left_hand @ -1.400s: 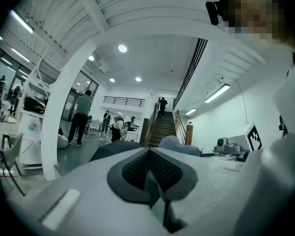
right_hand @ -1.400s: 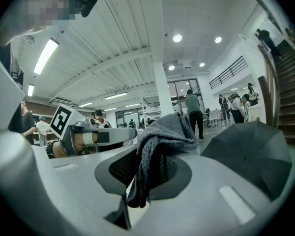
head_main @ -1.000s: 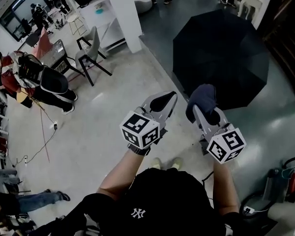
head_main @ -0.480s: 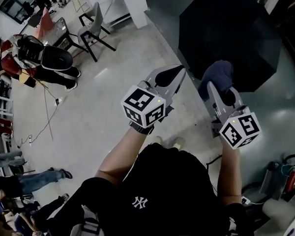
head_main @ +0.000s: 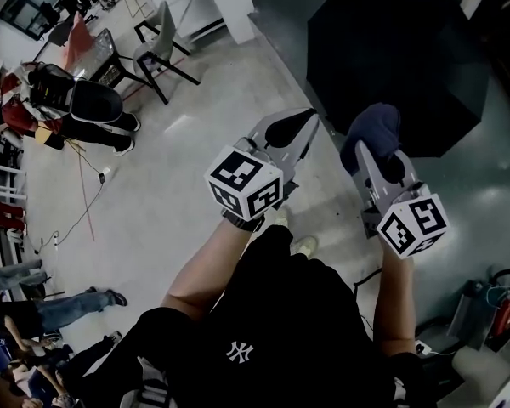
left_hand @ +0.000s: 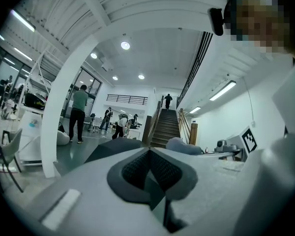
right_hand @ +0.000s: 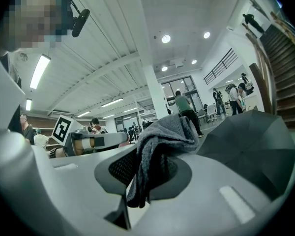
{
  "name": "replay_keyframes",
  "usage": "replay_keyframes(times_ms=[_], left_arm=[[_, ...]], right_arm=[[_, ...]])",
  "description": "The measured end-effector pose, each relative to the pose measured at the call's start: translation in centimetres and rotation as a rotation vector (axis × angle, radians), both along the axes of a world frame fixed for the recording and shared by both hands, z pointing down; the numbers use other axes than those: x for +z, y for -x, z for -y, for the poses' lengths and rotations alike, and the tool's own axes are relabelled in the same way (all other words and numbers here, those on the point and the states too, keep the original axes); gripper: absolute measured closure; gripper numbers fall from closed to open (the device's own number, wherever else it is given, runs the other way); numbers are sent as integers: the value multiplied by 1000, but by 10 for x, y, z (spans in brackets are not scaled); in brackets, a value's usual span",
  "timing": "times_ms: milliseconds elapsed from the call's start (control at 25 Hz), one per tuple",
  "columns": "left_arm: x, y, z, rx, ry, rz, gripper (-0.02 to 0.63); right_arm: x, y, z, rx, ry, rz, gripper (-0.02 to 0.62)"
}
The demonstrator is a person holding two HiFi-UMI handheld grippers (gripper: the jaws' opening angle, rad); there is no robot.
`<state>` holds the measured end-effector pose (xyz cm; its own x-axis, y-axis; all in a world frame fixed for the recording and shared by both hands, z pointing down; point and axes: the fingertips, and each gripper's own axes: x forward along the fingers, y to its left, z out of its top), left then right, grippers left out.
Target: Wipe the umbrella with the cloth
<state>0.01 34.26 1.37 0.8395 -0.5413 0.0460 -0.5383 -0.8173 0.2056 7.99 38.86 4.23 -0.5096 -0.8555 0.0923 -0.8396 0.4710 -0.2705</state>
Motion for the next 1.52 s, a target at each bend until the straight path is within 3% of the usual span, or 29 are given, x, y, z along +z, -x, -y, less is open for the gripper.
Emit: replay_keyframes(times_ms=[360, 1040, 1520], left_arm=[[19, -17, 47, 25, 7, -1, 606], [92, -42, 236, 111, 28, 7, 606], [156, -107, 302, 178, 81, -8, 606]], right_arm=[[21, -4, 45, 8, 39, -50, 517], [101, -12, 228, 109, 194, -127, 517], [171, -95, 289, 217, 286, -272, 515]])
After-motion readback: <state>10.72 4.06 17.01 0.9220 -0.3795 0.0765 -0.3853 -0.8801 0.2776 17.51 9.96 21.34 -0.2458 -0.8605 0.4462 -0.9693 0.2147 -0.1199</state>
